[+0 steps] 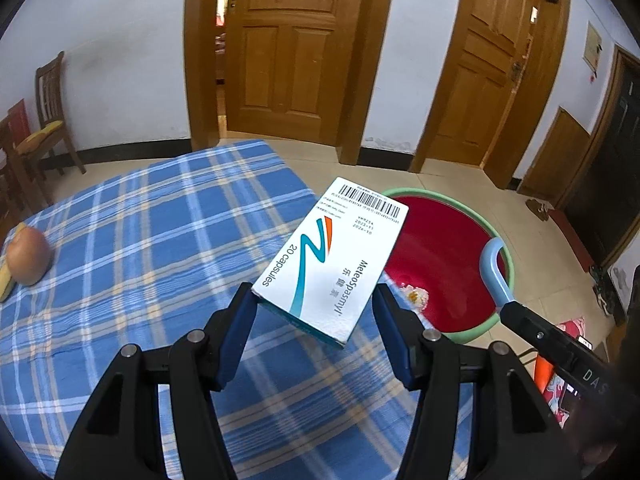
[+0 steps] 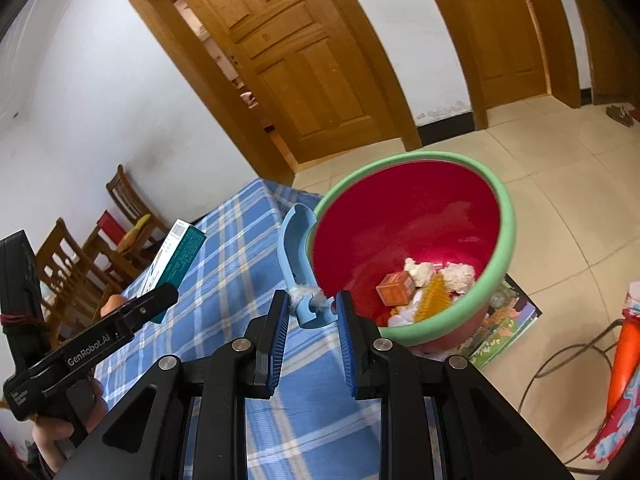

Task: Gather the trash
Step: 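Carry the medicine box and blue plastic piece over the red bin with both tools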

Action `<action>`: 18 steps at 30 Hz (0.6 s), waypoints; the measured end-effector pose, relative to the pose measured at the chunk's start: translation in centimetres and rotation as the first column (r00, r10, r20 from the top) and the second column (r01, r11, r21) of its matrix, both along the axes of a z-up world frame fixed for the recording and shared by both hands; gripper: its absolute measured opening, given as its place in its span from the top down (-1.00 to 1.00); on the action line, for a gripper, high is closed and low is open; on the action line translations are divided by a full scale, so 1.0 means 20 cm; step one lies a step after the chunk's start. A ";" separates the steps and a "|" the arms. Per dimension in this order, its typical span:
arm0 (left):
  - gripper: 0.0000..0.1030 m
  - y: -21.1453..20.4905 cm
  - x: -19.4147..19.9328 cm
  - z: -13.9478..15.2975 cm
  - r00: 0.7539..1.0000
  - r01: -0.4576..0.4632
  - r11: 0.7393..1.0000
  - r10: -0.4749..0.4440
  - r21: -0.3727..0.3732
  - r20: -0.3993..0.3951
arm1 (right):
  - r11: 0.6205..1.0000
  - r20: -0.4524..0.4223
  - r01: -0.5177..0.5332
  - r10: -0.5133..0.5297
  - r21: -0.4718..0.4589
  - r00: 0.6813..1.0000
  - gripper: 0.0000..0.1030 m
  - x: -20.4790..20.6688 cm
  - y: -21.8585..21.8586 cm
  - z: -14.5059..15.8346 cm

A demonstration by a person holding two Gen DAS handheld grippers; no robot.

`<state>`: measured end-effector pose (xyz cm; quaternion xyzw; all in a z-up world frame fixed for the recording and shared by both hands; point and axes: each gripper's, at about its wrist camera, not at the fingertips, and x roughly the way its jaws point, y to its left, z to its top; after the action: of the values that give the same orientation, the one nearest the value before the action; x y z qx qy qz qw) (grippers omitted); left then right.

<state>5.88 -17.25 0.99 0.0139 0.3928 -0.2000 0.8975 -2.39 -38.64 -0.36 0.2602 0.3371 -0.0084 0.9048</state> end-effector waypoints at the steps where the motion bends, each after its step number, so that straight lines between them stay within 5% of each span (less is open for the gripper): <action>1: -0.16 -0.02 0.00 -0.01 1.000 0.005 1.000 -0.005 0.002 -0.001 | 1.000 -0.002 0.006 -0.006 0.003 1.000 0.53 0.00 -0.01 -0.01; 18: -0.16 -0.46 0.12 -0.13 0.990 0.140 0.987 -0.138 0.074 -0.036 | 0.996 -0.073 0.084 -0.083 0.019 0.994 0.53 0.07 -0.25 -0.14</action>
<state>8.37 -26.48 -1.57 0.0726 0.4119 -0.2469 0.8741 -1.05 -43.57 -3.19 0.2834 0.3584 -0.0519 0.8880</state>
